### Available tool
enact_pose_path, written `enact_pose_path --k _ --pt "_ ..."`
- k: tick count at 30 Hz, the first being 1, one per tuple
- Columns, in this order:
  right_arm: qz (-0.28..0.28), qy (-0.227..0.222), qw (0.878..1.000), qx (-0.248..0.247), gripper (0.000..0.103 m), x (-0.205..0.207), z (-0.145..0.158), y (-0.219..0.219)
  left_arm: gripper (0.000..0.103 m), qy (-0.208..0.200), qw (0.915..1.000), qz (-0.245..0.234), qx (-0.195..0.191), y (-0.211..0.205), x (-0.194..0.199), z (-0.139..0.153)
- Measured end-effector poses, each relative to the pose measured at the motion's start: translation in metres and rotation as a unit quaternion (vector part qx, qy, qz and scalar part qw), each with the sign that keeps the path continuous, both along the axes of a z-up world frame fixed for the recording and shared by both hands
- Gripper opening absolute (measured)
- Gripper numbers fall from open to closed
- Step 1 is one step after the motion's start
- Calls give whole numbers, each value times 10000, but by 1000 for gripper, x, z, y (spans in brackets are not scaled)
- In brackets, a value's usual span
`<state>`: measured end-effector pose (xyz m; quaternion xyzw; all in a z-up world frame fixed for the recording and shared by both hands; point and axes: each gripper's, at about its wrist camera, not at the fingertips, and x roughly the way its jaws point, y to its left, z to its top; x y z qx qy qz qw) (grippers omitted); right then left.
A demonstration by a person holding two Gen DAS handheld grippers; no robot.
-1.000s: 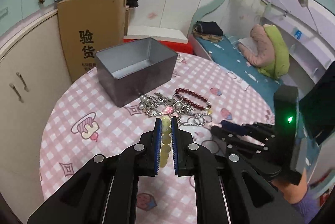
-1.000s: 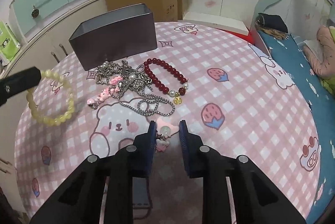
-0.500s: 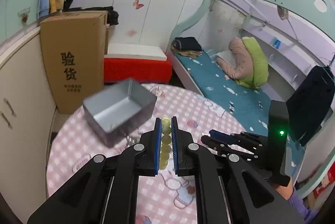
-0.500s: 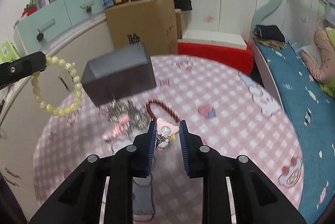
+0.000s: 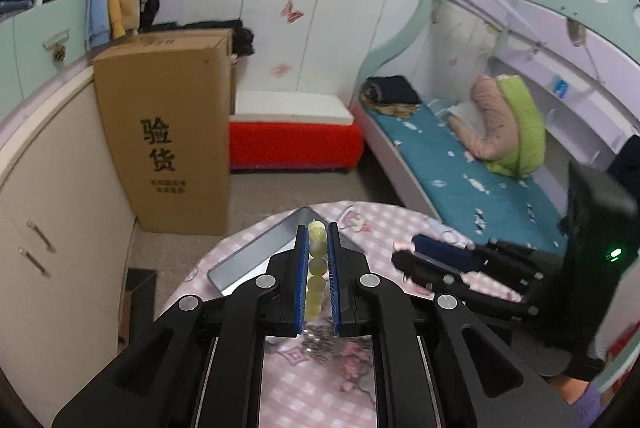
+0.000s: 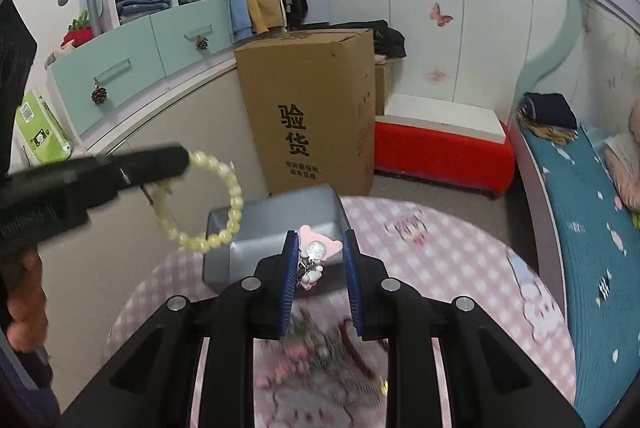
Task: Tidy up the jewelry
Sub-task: 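Lower the yellow bracelet into the grey box with the left tool and open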
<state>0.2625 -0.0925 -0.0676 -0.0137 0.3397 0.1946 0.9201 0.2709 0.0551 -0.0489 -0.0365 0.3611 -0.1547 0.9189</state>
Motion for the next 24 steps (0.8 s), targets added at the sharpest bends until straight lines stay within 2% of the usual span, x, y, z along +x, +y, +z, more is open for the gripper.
enact_pose_path --k 6,13,24 --pt "95 96 9999 -105 22 27 -5 27 10 306 9990 194 247 10 25 -32" --pt "185 231 9991 -304 22 39 -23 45 10 595 9973 229 362 15 38 -62" --pt "243 506 9975 -435 22 53 -42 56 12 858 9953 353 293 22 50 -80"
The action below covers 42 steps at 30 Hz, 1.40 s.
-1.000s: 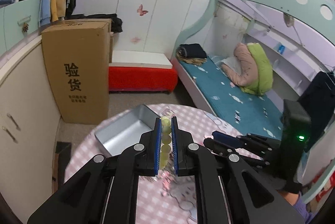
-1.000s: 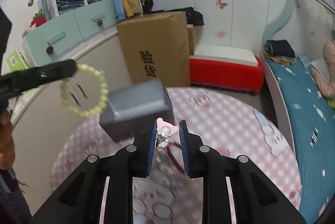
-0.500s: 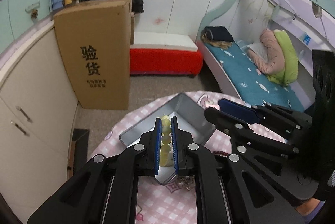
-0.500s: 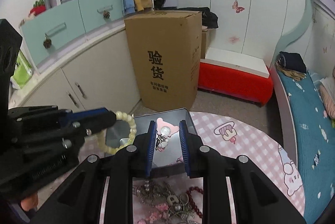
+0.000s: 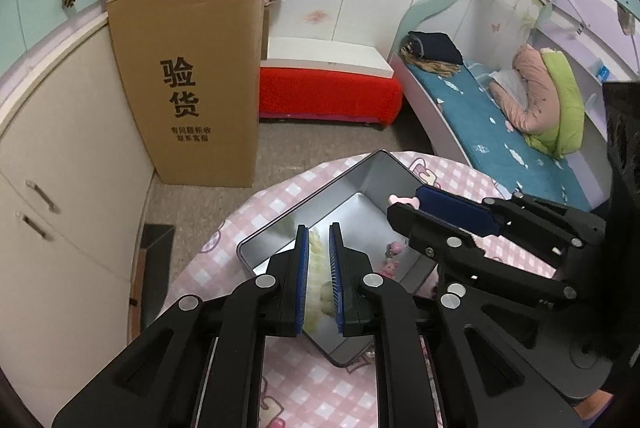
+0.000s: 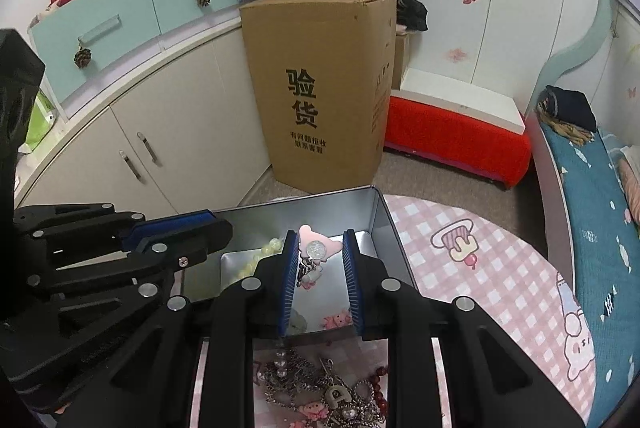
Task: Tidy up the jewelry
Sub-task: 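Lower the yellow bracelet into the grey box with the left tool and open, then return the left tool to the jewelry and grasp a pink charm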
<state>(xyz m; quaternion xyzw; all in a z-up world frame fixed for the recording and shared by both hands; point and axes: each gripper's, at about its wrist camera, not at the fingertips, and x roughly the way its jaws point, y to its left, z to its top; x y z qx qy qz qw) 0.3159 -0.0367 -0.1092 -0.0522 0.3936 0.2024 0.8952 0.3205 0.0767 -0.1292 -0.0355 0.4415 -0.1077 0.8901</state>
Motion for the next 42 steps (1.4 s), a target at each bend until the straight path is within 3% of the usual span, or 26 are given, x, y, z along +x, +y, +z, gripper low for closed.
enact_pose_path --k 7,8,12,20,24,29,36,42 --pt "10 90 9999 -74 22 3 -8 3 13 50 9999 98 20 3 -2 -1" --pt "12 106 9999 -72 22 4 -9 3 16 36 9999 115 16 5 -3 0" --pt "-6 185 9998 -97 22 8 -13 4 47 -47 9994 343 -18 14 -6 6" --pt "-102 168 9992 -334 23 10 -19 9 48 -39 9992 390 13 19 -12 5" --pt "-201 -20 9989 -435 37 3 -12 6 48 -84 9993 376 -1 17 -18 9" --pt "-198 20 9994 -279 42 -9 0 -8 55 -175 9993 316 -52 10 -33 17" --pt "-252 -92 9994 -196 52 -48 17 -45 66 -438 9988 196 -8 -13 -71 26" --pt "-420 -99 9991 -62 56 -83 17 -85 69 -612 9980 164 -79 -38 -110 23"
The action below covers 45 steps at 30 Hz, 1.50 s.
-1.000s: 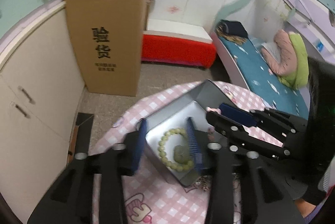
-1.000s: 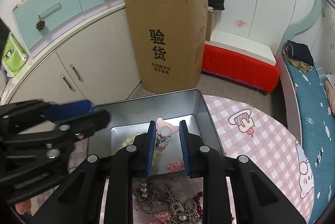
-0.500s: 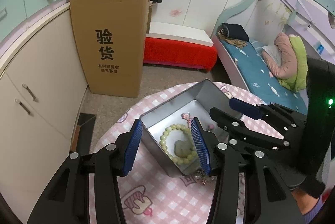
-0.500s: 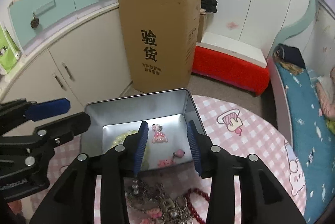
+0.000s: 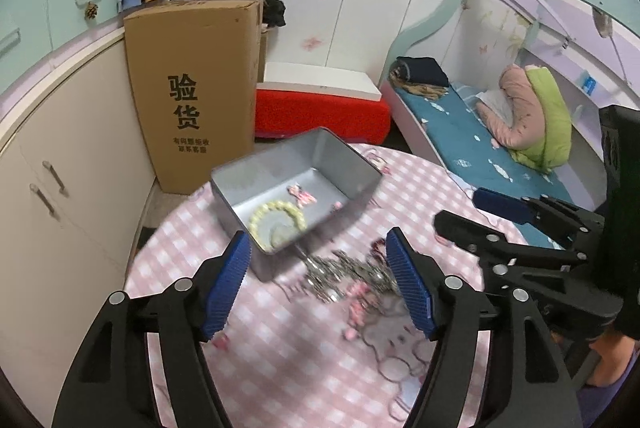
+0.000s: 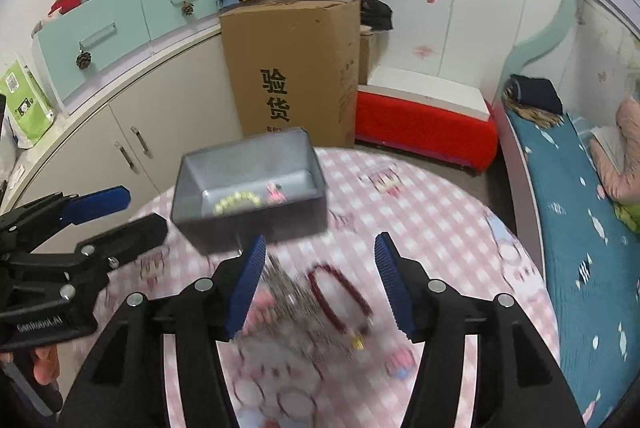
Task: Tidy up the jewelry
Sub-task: 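Return the left tool to the jewelry and grasp a pink charm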
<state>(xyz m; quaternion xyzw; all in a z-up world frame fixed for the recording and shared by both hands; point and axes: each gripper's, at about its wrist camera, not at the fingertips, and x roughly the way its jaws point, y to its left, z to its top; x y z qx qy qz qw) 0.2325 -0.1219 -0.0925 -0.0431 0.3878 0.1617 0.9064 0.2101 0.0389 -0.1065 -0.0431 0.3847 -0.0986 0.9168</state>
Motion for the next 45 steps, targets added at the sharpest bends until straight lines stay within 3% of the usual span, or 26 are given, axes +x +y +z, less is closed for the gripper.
enact_pose_path --k 7,13,26,28,29,35,39,45 --pt "-307 158 9992 191 56 -35 -25 -47 69 11 9996 -78 262 -28 -33 -28" --pt "-419 440 9976 332 56 -45 -54 -66 69 356 9966 -225 714 -52 -36 -72" --pt "-468 772 9952 374 56 -44 -83 -72 68 697 9948 -190 723 -51 -21 -99" --pt "-452 790 9952 369 56 -43 -84 -71 57 670 9944 -194 796 -53 -19 -101" --pt "-444 792 9952 374 56 -43 -84 -71 44 706 9938 -217 829 -56 -18 -103" --pt "-415 851 9948 362 56 -41 -86 -69 38 627 9924 -278 1025 -59 -16 -104" --pt "-421 896 9944 368 56 -39 -89 -68 18 543 9919 -274 1113 -56 -15 -105" --pt "-401 938 9942 350 56 -35 -92 -64 18 651 9956 -308 593 -38 -12 -103"
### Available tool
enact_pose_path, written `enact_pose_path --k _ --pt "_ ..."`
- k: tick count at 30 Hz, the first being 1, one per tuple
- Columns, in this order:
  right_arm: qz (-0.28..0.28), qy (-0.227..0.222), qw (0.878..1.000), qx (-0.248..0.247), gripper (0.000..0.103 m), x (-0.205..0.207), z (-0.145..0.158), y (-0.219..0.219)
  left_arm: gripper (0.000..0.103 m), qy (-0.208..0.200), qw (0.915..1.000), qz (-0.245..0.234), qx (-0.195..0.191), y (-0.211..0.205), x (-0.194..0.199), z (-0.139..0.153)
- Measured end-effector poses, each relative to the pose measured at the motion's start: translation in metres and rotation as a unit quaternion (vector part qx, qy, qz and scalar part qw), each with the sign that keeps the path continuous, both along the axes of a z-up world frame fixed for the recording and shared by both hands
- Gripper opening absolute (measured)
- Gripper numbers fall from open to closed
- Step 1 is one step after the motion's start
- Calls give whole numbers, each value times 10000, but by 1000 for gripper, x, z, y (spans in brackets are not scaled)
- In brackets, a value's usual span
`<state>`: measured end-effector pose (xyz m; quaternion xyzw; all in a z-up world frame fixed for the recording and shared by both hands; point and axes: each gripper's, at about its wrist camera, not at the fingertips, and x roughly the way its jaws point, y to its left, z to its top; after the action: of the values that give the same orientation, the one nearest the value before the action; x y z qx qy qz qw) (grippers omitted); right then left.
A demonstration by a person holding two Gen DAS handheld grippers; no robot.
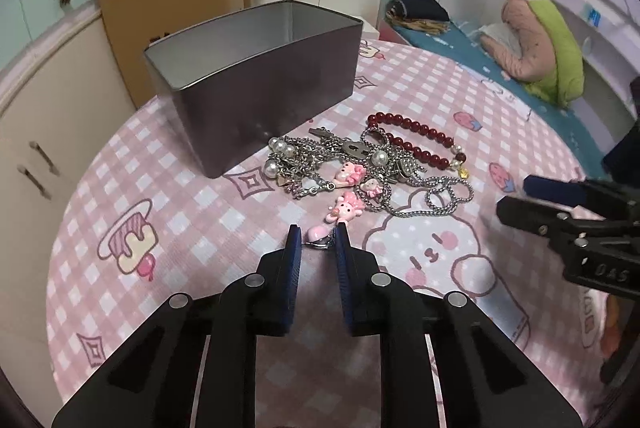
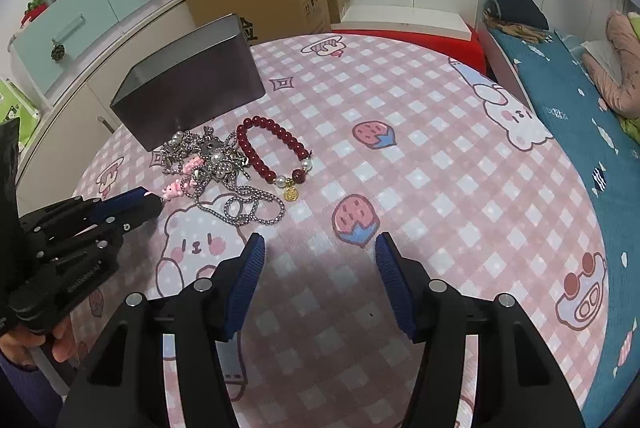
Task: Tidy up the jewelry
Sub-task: 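Return the left tool to the jewelry and grasp a pink charm, then grasp the red bead bracelet with the right tool while the left tool carries the charm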
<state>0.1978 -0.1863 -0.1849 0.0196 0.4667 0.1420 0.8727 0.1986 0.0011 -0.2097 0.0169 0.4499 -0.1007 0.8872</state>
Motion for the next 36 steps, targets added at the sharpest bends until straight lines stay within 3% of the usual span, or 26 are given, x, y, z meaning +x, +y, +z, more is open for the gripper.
enact_pose_path --k 11,19,23,27,31,36 --pt "-129 -179 9997 57 56 28 7 2 18 -72 9990 119 -428 32 -22 23" --pt "55 -92 9992 -379 54 68 -2 24 18 -229 9978 135 -605 44 -28 43" --pt "265 -104 9976 -627 39 77 -2 35 18 -182 9964 117 -819 51 -26 47" --pt "633 -130 9945 -825 11 77 -1 47 18 -127 9949 70 -999 51 -21 50" --pt "846 -241 9890 -1192 8 72 -1 61 18 -141 9946 34 -1032 48 -18 53" --pt "781 -229 9936 -787 7 68 6 51 18 -259 9938 -89 -1077 43 -14 67"
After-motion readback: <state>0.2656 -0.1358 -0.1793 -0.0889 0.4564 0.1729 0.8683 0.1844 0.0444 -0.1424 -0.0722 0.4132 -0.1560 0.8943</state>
